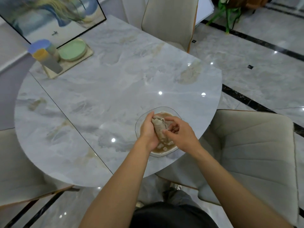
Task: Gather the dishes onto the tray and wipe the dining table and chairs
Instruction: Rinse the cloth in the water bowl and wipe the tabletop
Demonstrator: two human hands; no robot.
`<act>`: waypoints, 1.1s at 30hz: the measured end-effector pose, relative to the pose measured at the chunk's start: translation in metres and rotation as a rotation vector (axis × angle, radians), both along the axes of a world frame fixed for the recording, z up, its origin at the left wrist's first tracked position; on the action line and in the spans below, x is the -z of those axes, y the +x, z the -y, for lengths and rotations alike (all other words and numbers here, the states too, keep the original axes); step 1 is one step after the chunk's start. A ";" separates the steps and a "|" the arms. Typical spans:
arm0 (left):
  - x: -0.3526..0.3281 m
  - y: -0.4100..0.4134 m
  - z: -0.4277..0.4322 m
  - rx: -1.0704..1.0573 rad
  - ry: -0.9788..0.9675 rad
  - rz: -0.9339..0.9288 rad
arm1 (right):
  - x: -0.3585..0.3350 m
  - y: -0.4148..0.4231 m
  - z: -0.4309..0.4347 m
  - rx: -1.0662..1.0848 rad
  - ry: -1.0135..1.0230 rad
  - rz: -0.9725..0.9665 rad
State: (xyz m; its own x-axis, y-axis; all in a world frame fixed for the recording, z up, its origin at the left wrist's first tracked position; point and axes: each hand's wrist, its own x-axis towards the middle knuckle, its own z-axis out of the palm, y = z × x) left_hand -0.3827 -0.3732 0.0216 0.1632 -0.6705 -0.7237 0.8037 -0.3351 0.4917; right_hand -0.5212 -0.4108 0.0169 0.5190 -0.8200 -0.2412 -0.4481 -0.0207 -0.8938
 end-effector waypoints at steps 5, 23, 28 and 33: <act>-0.013 0.010 -0.019 0.182 0.014 0.154 | -0.005 0.007 -0.011 0.001 -0.031 -0.063; -0.031 0.123 -0.230 -0.209 -0.080 0.361 | -0.050 0.127 -0.146 -0.247 -0.021 0.122; -0.028 0.143 -0.281 -0.299 -0.076 0.408 | -0.054 0.163 -0.194 -0.434 -0.083 0.109; -0.025 0.164 -0.323 -0.359 -0.052 0.512 | -0.056 0.196 -0.233 -0.462 -0.166 0.050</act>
State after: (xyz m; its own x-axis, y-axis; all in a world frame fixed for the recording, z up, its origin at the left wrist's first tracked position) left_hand -0.2183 -0.0500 0.0465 0.7019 -0.5418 -0.4624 0.5203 -0.0534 0.8523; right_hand -0.3256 -0.1782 0.0733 0.8453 -0.5263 -0.0923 -0.3148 -0.3510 -0.8819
